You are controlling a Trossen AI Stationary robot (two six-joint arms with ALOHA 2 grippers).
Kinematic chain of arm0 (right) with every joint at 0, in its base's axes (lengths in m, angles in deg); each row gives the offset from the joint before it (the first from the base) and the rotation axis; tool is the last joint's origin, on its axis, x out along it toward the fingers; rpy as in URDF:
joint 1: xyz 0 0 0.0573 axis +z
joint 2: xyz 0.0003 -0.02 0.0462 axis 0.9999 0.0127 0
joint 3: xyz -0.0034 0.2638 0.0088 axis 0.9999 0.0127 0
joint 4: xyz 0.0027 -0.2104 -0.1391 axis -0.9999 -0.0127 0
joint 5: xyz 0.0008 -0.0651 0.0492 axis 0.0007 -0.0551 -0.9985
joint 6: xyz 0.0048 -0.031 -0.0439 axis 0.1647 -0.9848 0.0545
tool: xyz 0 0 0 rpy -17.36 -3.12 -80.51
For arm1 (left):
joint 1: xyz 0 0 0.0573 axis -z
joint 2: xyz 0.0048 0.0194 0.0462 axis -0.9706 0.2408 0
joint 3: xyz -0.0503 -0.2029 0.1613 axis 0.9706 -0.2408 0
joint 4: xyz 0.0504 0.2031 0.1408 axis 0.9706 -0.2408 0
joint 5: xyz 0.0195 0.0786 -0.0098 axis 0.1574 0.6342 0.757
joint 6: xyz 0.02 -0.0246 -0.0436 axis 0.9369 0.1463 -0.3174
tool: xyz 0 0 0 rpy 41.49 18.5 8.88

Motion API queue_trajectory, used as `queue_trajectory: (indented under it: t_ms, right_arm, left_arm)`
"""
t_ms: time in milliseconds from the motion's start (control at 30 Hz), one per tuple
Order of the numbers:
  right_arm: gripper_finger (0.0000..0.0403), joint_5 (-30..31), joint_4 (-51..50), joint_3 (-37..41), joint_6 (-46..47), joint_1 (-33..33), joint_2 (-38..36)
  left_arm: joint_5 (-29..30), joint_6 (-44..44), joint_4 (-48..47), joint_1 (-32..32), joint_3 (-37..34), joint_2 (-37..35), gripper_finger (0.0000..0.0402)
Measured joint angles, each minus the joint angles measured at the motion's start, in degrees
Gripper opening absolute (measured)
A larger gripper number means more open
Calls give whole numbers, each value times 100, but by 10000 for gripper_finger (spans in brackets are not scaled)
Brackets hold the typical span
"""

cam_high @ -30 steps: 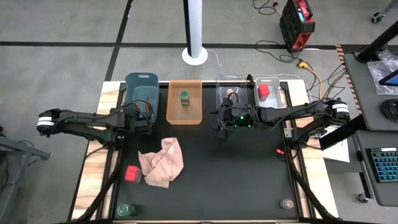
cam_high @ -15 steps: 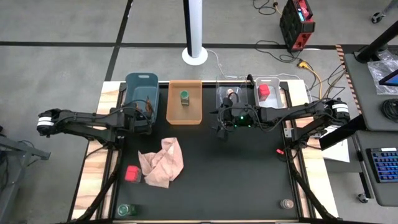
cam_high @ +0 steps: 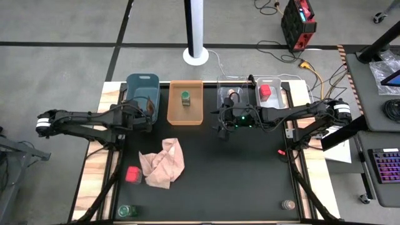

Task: Sort spices by type
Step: Put the orange seasoning pack into the blue bin, then put the brown seasoning bottle into the transparent bin

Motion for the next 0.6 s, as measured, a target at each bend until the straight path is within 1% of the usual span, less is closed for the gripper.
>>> queue_trajectory:
  t_ms: [167,233,300,367,433,500,600]
  right_arm:
    - [307,1,1,-24,57,0,-4]
    - [311,1,2,-24,68,0,-4]
    - [313,-1,14,-20,66,17,-4]
    - [313,1,119,52,-23,113,-4]
    - [310,-36,488,224,-185,271,-4]
    - [305,-52,935,447,-284,431,-4]
    - [297,-50,1262,649,-494,574,-4]
  left_arm:
    - [169,496,-220,2,584,4,89]
    - [170,690,-212,21,797,4,89]
    - [178,912,-44,176,978,8,89]
    - [217,1259,395,537,1061,29,89]
    - [363,1724,1022,1039,1046,67,89]
    - [591,2209,1728,1626,942,90,89]
    - [1065,2647,2232,2428,836,171,89]
